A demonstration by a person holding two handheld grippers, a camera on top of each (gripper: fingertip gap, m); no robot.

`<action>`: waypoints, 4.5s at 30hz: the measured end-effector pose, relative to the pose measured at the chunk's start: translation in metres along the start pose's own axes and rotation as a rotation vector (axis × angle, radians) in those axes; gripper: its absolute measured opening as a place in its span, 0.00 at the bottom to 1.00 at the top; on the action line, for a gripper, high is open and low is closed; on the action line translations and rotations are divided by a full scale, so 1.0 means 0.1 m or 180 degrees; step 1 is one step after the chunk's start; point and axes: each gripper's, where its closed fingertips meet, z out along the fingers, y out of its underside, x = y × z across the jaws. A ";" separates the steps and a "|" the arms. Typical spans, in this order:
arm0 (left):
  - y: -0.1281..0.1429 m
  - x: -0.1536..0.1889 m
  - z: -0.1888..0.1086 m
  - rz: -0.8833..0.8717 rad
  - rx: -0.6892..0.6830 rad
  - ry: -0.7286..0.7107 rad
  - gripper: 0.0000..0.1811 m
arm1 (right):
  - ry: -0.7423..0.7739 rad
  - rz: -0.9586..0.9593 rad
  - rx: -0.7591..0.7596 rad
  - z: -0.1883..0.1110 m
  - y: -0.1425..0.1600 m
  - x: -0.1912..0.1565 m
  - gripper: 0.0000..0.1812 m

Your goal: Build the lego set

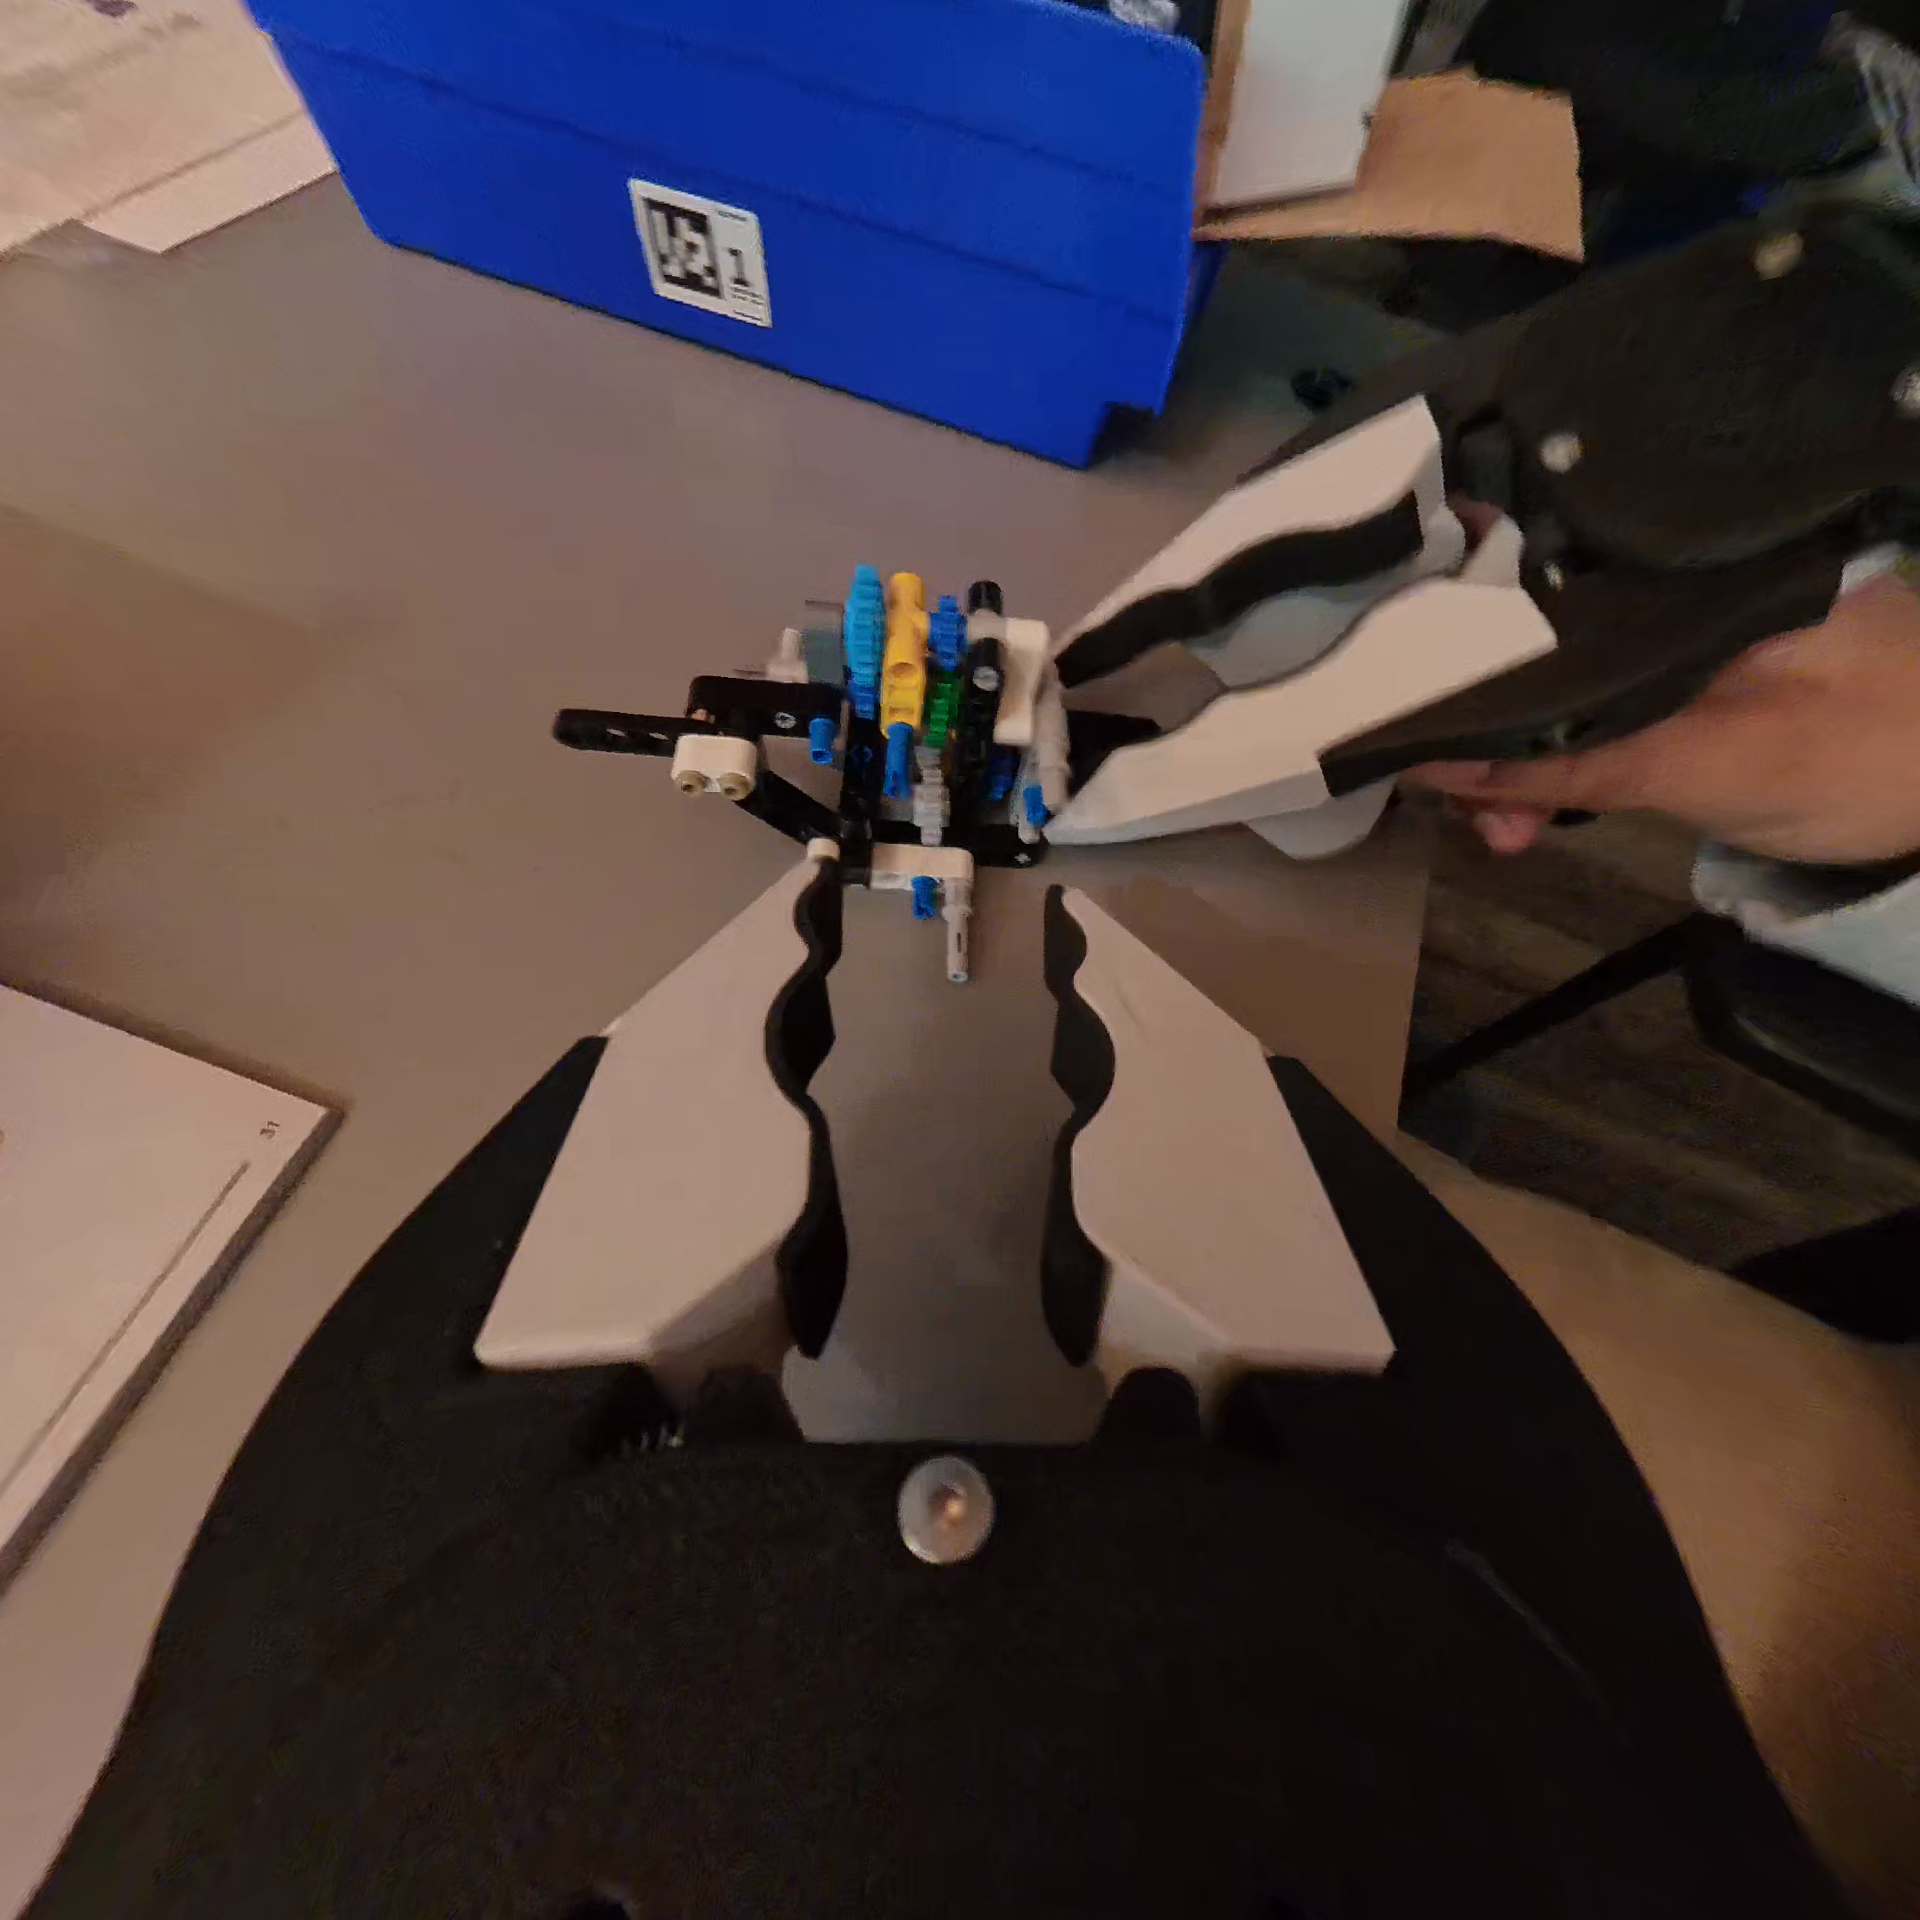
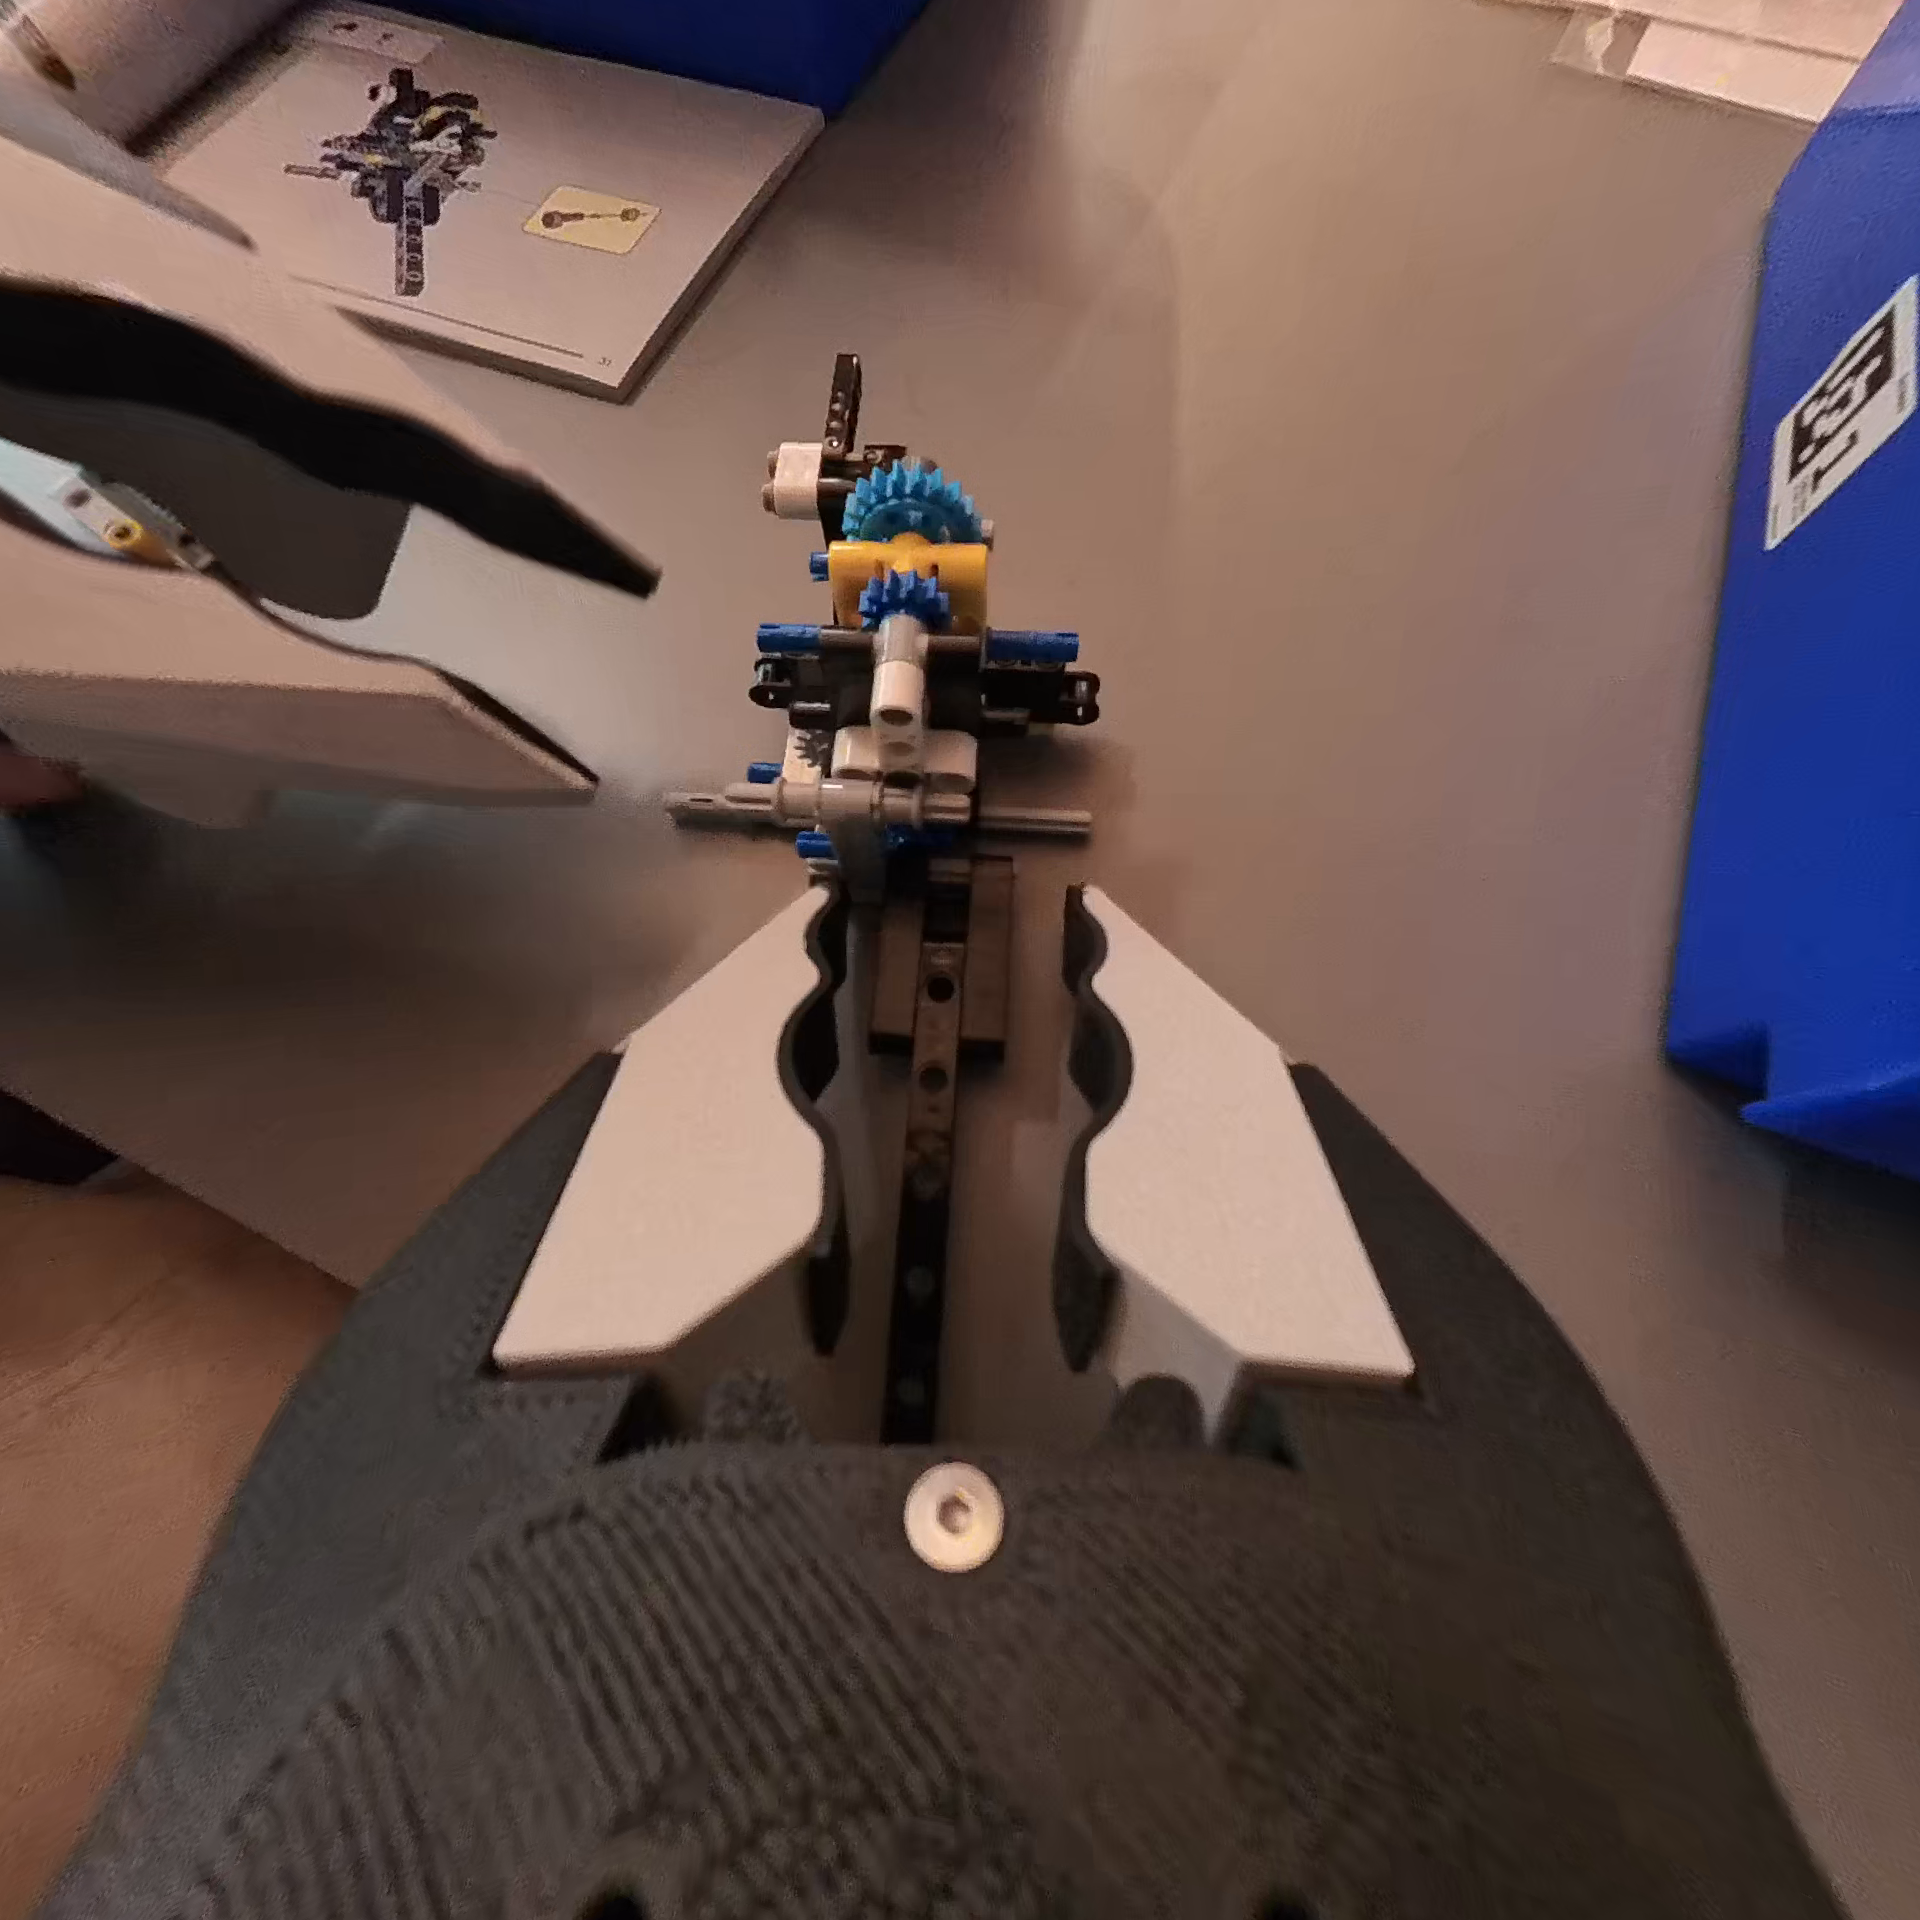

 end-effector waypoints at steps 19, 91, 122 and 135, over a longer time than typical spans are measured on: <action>-0.36 -0.07 0.17 0.2073 -0.0843 0.1261 0.51 | -0.0077 -0.0082 -0.0044 0.03 0.05 -0.05 0.23; 0.25 0.03 -0.15 0.0531 -0.0275 -0.0815 0.43 | -0.0546 -0.0540 0.0305 -0.13 -0.11 -0.49 0.08; 0.26 -0.01 -0.14 0.0052 -0.0280 -0.0518 0.42 | -0.0629 -0.0094 0.0343 -0.08 -0.17 -0.43 0.04; 0.16 0.28 -0.37 0.0935 0.0184 -0.0604 0.23 | -0.0618 0.0094 0.0342 -0.07 -0.18 -0.41 0.03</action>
